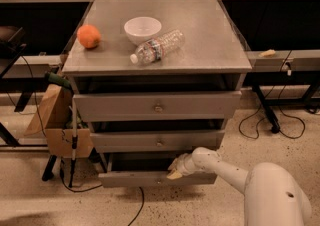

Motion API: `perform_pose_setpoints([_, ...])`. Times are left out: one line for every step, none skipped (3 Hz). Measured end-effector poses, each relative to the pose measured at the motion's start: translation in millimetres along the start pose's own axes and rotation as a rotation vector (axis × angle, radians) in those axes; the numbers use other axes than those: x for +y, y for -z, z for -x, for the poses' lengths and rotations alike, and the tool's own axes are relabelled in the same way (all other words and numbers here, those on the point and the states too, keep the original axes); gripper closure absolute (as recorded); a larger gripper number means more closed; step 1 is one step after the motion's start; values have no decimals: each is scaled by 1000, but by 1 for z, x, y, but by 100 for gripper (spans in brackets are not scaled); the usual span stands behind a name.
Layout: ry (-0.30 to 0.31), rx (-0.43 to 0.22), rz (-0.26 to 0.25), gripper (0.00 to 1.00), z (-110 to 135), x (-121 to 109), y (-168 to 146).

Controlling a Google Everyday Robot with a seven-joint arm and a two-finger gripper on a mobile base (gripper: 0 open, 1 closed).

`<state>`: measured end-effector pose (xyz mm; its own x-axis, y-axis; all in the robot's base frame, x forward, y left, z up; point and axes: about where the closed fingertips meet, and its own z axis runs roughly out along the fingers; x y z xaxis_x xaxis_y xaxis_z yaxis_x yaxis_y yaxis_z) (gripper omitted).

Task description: Close bottom drawer

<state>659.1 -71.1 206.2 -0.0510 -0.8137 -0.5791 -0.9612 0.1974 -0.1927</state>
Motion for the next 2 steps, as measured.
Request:
perform_pose_setpoints([11,-2,-13,100,6,-5,0])
perform_pose_setpoints([19,-9,-26,85,11,-8,-1])
